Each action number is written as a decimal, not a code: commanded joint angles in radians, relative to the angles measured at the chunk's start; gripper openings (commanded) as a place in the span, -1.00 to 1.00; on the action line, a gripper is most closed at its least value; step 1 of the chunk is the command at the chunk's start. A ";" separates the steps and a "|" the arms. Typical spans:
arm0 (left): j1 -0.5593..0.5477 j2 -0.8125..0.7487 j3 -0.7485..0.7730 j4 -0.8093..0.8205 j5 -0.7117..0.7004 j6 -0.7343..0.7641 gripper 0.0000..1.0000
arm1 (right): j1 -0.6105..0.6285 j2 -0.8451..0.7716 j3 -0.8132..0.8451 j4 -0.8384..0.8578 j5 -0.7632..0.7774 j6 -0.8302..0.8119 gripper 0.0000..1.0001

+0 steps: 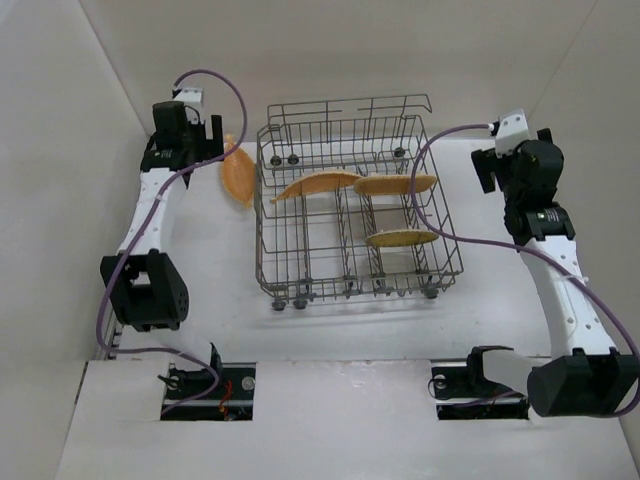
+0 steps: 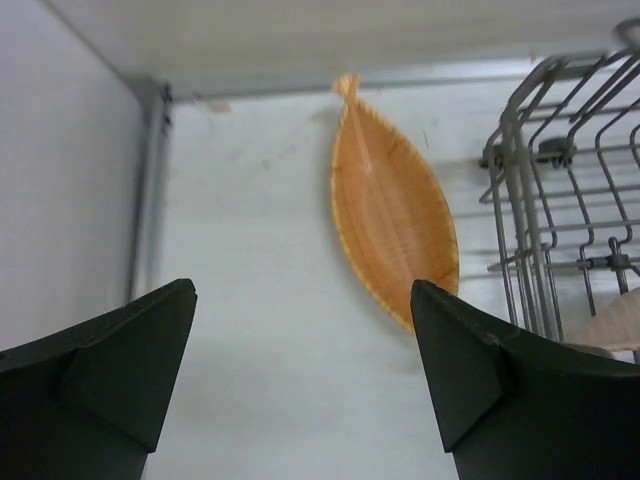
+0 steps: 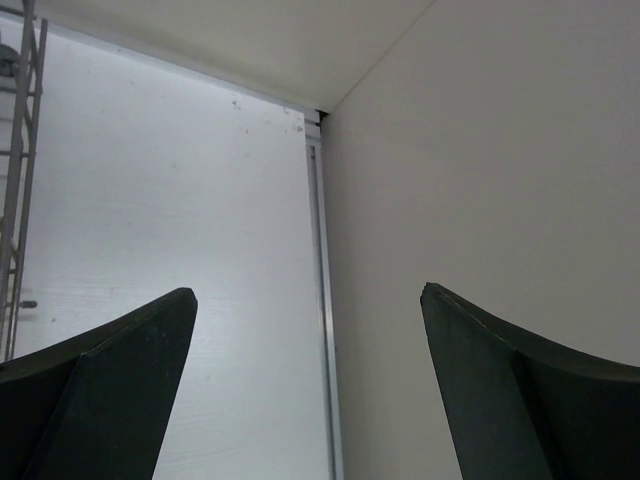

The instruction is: Load the plates into the dish rack

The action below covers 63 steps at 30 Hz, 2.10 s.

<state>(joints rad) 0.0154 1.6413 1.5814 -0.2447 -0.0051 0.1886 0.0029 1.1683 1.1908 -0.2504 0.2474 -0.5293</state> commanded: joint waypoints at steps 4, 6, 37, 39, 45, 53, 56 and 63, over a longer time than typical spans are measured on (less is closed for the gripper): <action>0.096 0.094 0.037 -0.082 0.226 -0.337 0.76 | -0.039 -0.050 0.044 -0.105 -0.003 0.028 1.00; 0.116 0.130 0.037 -0.068 0.260 -0.388 0.73 | -0.068 -0.036 0.068 -0.153 -0.003 0.017 1.00; 0.126 0.594 0.250 0.045 0.476 -0.554 0.15 | -0.171 -0.076 0.027 -0.286 -0.053 0.006 1.00; 0.125 0.601 0.256 0.045 0.475 -0.554 0.15 | -0.169 -0.065 0.047 -0.288 -0.053 0.005 1.00; 0.140 0.578 0.230 0.042 0.468 -0.549 0.20 | -0.165 -0.036 0.070 -0.290 -0.050 -0.014 1.00; 0.163 0.454 0.151 0.042 0.478 -0.545 0.20 | -0.131 0.010 0.067 -0.277 -0.050 -0.015 1.00; 0.162 0.402 0.111 0.054 0.475 -0.538 0.23 | -0.116 0.034 0.079 -0.268 -0.050 -0.026 1.00; 0.168 0.368 0.084 0.058 0.470 -0.534 0.26 | -0.083 0.060 0.090 -0.254 -0.048 -0.031 1.00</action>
<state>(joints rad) 0.1799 2.0716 1.6772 -0.2134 0.4599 -0.3550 -0.1005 1.2320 1.2228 -0.5526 0.2012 -0.5537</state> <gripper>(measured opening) 0.630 0.999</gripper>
